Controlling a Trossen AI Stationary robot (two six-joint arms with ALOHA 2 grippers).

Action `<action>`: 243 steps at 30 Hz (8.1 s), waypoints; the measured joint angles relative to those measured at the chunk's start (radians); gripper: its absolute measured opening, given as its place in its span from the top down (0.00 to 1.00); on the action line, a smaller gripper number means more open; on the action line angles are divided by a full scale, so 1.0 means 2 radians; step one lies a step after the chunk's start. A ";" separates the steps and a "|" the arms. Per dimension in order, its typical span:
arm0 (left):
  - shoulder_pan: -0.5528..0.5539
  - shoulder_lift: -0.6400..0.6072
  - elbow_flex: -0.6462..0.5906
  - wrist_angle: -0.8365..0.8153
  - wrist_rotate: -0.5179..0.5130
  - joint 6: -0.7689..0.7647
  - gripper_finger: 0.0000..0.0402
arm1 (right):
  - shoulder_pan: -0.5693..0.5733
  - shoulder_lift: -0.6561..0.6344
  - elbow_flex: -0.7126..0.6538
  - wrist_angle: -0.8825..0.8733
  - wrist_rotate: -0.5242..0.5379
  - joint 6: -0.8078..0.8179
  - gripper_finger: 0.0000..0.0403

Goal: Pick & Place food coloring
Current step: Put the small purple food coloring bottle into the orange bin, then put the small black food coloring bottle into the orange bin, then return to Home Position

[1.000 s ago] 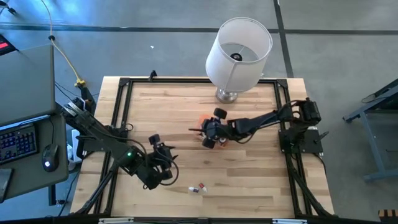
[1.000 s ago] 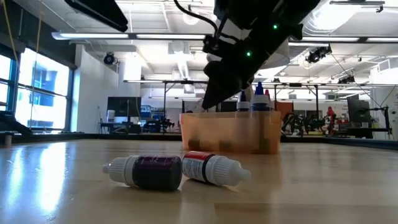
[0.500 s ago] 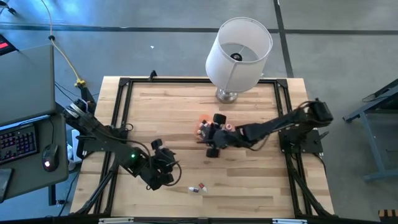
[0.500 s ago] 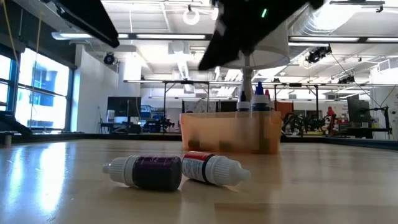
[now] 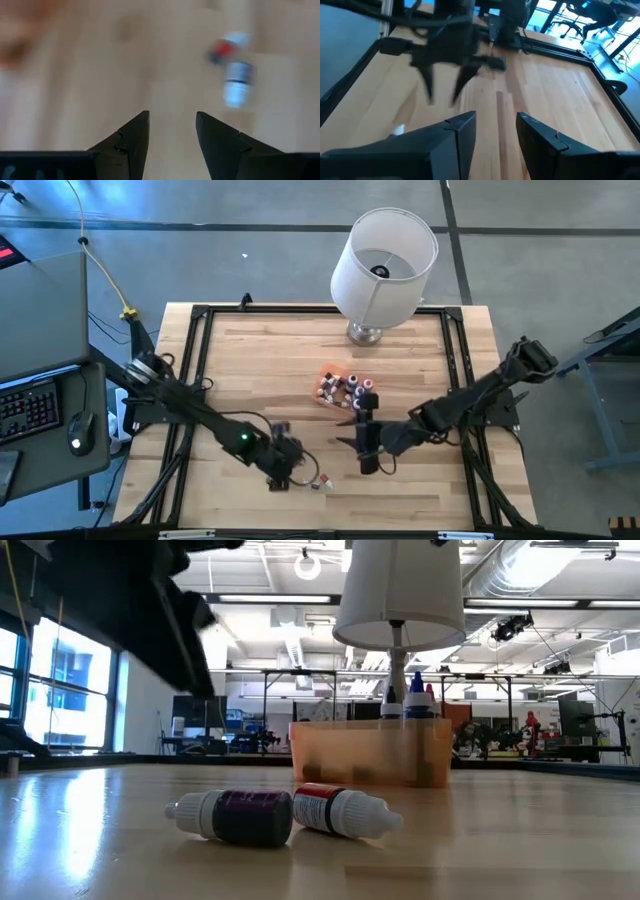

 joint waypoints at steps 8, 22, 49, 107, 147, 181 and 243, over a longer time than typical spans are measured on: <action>0.000 0.083 0.000 0.177 0.099 0.058 0.60 | 0.010 0.000 0.000 -0.043 0.016 0.017 0.67; 0.000 0.138 0.000 0.230 0.087 0.020 0.61 | 0.010 0.000 0.000 -0.111 0.011 0.069 0.67; 0.003 0.173 0.002 0.289 0.064 0.054 0.61 | 0.016 0.000 0.000 -0.169 -0.026 0.127 0.67; 0.269 0.161 0.264 -0.143 0.058 0.082 0.59 | 0.102 0.228 0.000 0.107 -0.039 0.171 0.49; -0.053 0.030 0.140 -0.201 -0.160 -0.308 0.47 | 0.105 0.312 0.000 0.160 -0.030 0.152 0.83; -0.039 0.007 0.051 -0.185 -0.160 -0.375 0.47 | -0.150 0.102 -0.001 -0.015 0.025 -0.064 0.60; 0.196 -0.702 -0.544 0.253 -0.052 0.121 0.47 | 0.000 -0.739 -0.443 -0.069 -0.098 0.031 0.69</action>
